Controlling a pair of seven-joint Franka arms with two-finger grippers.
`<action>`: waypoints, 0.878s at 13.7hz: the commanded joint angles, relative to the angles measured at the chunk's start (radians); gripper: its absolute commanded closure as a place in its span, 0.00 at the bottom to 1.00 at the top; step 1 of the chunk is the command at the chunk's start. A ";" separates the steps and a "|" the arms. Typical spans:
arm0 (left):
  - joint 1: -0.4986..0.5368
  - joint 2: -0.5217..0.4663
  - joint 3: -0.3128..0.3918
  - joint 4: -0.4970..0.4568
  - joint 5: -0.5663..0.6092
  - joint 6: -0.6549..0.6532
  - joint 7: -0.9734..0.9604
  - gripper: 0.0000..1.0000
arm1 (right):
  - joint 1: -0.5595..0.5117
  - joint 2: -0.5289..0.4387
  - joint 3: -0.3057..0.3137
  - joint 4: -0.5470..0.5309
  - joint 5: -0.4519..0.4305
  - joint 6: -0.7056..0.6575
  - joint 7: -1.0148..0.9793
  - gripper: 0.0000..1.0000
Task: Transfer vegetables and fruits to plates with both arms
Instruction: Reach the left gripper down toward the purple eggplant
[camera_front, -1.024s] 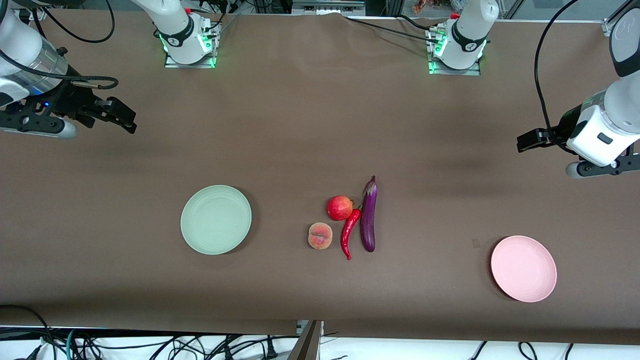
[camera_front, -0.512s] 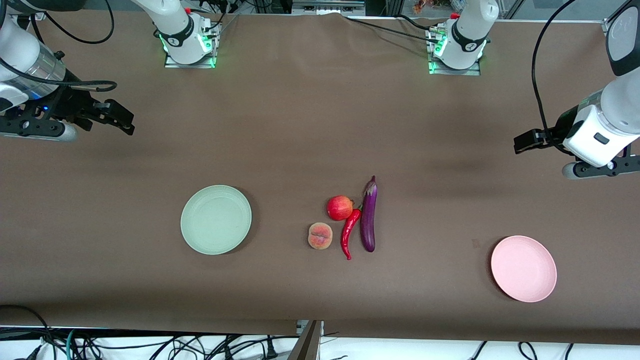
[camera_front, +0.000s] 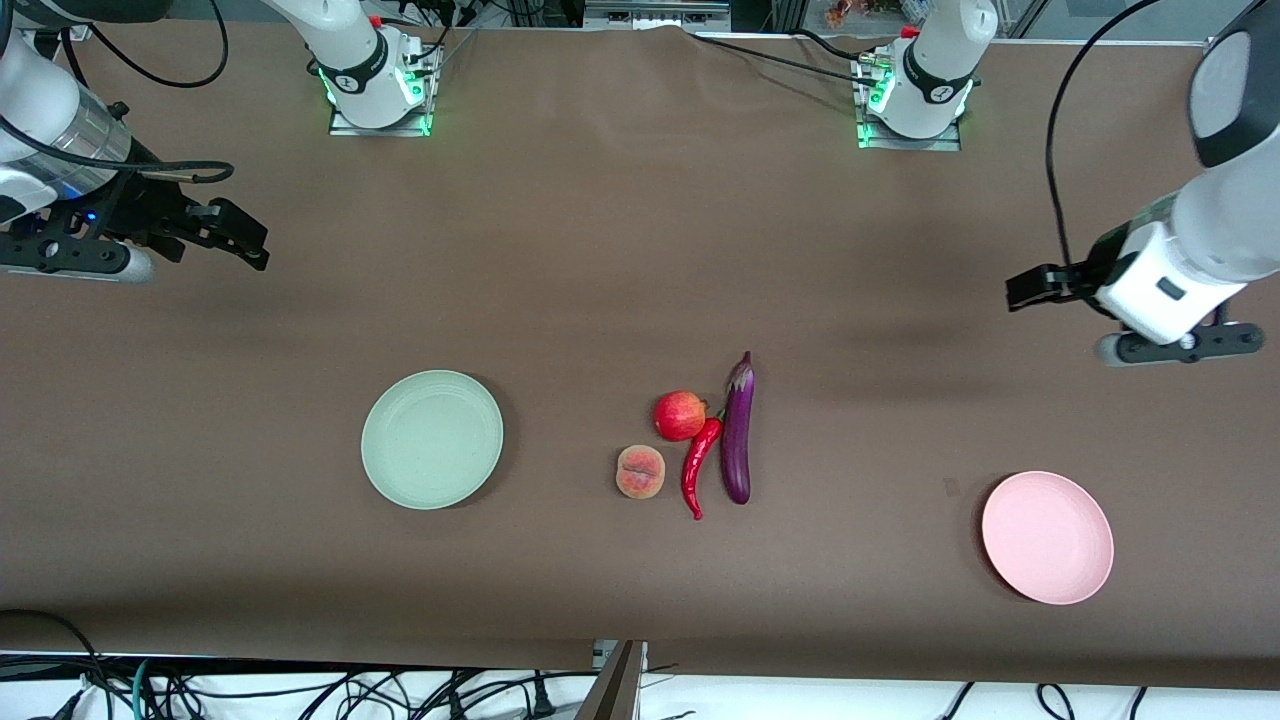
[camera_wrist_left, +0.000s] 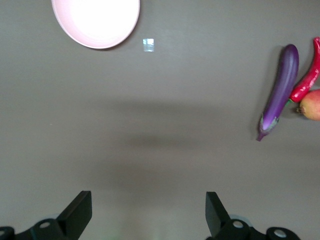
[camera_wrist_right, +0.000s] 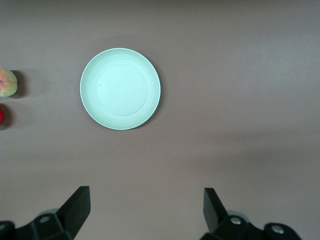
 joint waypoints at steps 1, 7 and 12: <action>-0.035 0.062 -0.005 0.039 -0.014 0.012 0.004 0.00 | -0.007 -0.007 0.002 -0.007 0.004 0.008 -0.022 0.00; -0.143 0.246 -0.005 0.037 -0.078 0.246 -0.074 0.00 | -0.006 0.000 0.002 -0.005 -0.009 0.009 -0.013 0.00; -0.278 0.449 -0.004 0.037 -0.075 0.570 -0.189 0.00 | -0.006 0.014 0.002 -0.003 -0.042 0.020 0.003 0.00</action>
